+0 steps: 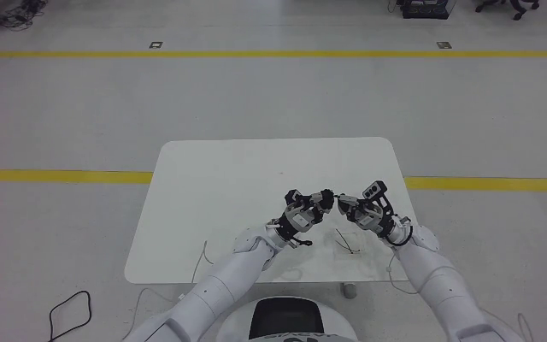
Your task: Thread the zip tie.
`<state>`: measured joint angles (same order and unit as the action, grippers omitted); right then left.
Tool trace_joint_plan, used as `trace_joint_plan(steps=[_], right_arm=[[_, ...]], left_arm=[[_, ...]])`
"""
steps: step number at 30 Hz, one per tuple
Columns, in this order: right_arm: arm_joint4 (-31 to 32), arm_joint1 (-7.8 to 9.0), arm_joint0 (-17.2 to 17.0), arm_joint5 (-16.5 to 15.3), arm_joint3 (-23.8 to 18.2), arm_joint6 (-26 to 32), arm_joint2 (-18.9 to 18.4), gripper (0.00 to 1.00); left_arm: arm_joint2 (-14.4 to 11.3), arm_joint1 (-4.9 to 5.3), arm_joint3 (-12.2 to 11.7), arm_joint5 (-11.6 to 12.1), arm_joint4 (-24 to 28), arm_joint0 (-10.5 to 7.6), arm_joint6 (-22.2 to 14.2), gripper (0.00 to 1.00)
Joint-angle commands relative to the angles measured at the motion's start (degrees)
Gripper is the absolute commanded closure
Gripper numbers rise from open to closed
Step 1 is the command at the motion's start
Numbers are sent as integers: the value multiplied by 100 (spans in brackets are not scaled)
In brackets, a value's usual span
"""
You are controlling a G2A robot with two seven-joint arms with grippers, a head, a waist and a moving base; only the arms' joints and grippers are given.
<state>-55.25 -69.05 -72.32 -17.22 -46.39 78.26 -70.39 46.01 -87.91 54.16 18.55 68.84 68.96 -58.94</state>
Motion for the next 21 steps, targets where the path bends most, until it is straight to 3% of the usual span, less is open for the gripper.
trace_joint_plan(steps=[1,13,14,15,16,17,21], right_arm=[[9,-3,-3,-2,6,-12,-5,100],[98,-8,-1,26,155,-151,-79,100],[130,-4,3,-10,185,-210,-97,82],[175,3,4,-61,223,-288,-123,55],[192,13,3,-110,265,-382,-171,18],[146,17,-8,-111,267,-389,-206,0],[-66,57,-66,-160,213,-192,-421,0]], left_arm=[[0,0,0,0,0,0,0,100],[0,0,0,0,0,0,0,100],[0,0,0,0,0,0,0,100],[0,0,0,0,0,0,0,100],[0,0,0,0,0,0,0,100],[0,0,0,0,0,0,0,100],[0,0,0,0,0,0,0,100]])
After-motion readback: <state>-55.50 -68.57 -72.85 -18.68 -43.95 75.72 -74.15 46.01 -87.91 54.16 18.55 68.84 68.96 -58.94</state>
